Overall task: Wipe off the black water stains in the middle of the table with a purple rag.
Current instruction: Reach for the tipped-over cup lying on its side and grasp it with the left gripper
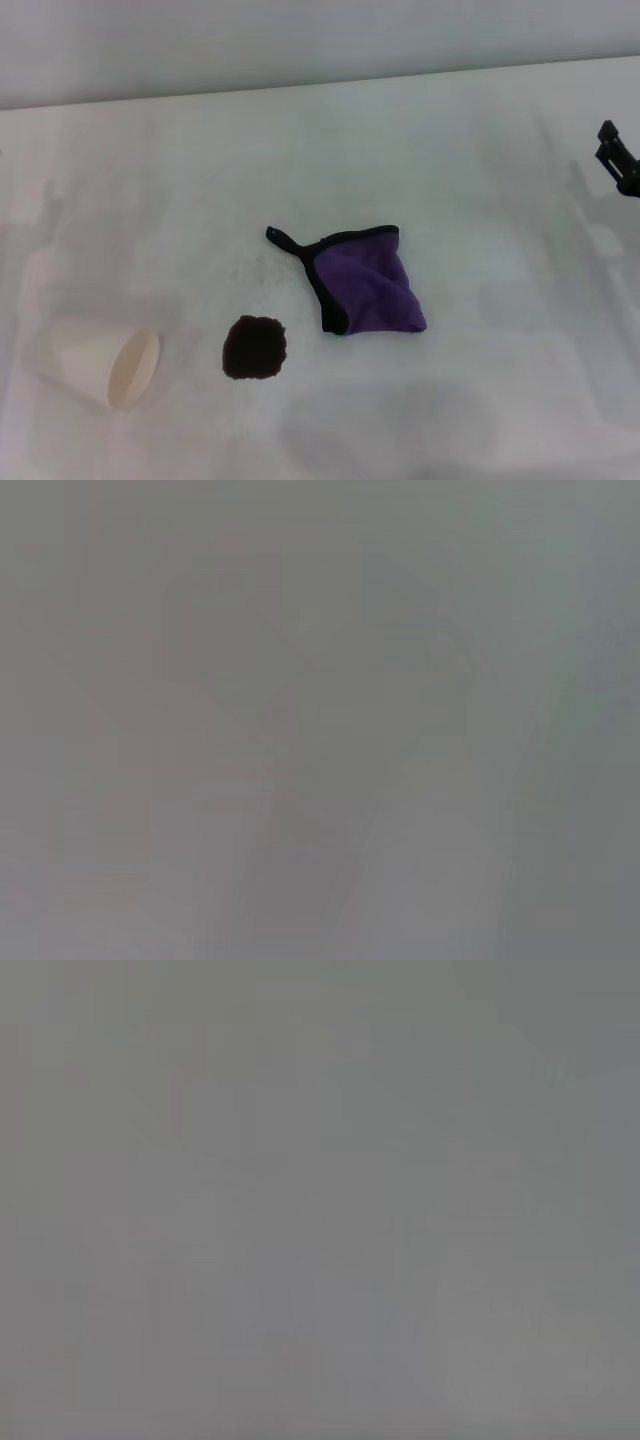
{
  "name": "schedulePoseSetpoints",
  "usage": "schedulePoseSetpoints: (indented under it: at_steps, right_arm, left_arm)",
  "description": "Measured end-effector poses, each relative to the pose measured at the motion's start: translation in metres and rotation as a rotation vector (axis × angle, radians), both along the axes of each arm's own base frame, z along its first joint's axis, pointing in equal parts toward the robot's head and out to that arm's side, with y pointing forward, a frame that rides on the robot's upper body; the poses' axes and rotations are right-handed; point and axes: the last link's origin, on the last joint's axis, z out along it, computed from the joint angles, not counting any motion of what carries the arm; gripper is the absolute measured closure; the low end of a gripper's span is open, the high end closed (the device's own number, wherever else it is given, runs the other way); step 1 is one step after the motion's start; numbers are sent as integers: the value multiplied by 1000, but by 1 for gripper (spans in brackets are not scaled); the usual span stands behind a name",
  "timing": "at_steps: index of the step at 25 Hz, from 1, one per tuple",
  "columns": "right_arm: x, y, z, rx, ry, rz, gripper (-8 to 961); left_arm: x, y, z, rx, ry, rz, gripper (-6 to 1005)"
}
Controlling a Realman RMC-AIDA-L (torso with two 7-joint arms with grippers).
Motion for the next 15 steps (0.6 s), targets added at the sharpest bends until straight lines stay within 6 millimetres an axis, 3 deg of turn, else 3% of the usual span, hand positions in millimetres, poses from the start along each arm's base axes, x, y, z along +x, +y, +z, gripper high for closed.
schedulePoseSetpoints:
  at_steps: [4,15]
  right_arm:
    - [1,-3,-3,-14,4,-4,127]
    - [1,-16,-11,-25,29,-6,125]
  left_arm:
    - [3,-7,-6,-32,13,-38,111]
    - [-11,-25,-3,0,-6,13,109]
